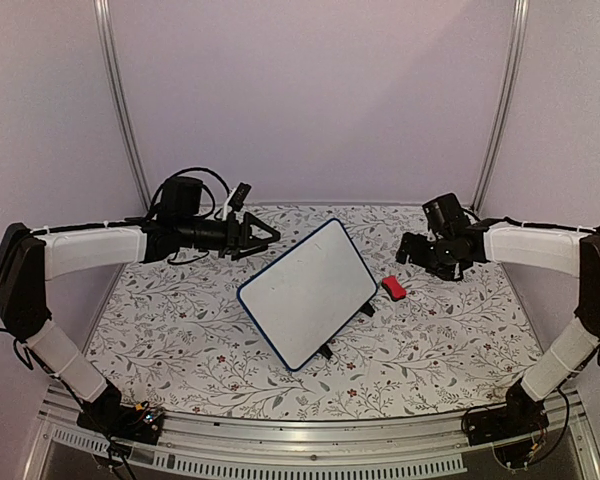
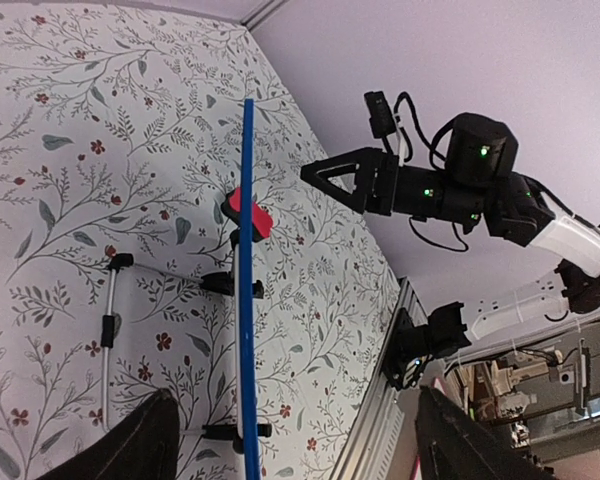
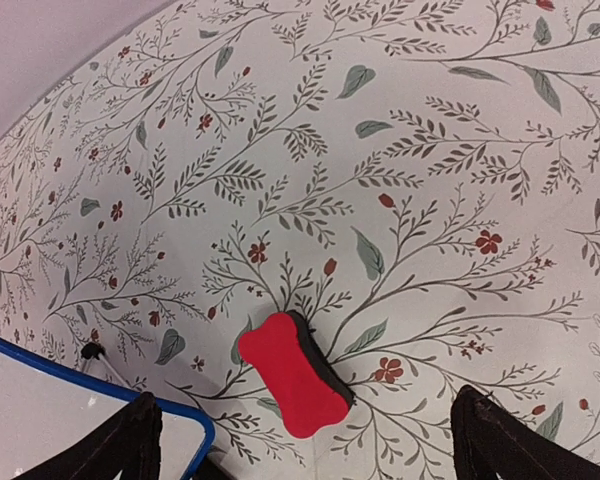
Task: Erase the whiteboard
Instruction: Place the whiteboard eraser at the center of the board.
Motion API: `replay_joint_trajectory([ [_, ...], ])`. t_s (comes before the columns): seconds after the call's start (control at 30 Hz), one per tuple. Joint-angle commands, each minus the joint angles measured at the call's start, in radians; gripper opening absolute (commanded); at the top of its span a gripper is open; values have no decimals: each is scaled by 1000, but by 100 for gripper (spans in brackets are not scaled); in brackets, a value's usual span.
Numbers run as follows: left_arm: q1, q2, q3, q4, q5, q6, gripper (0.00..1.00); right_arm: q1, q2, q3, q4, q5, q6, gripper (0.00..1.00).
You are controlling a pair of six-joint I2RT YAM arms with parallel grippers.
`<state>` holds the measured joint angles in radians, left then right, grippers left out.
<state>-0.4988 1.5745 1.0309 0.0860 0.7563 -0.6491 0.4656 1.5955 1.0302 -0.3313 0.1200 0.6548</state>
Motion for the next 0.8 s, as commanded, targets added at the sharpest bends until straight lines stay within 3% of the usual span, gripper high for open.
replay_joint_trajectory([
  [0.0,11,-20,-12,27,9,-3,80,-23,-50,-7,-10,42,-24,99],
  [0.07,11,-18,-12,27,10,-5,80,-24,-39,12,-34,28,-35,99],
  [0.2,10,-21,-12,25,3,-3,81,47,34,114,-159,169,-117,99],
  [0.37,13,-37,-9,0,-33,10,85,65,67,121,-158,97,-180,98],
  [0.43,13,-47,-9,-8,-57,16,93,76,67,120,-154,69,-207,98],
  [0.57,15,-54,-11,-15,-78,17,99,122,60,102,-139,35,-268,95],
  [0.77,19,-59,-12,-16,-83,16,100,232,46,57,-93,37,-359,93],
])
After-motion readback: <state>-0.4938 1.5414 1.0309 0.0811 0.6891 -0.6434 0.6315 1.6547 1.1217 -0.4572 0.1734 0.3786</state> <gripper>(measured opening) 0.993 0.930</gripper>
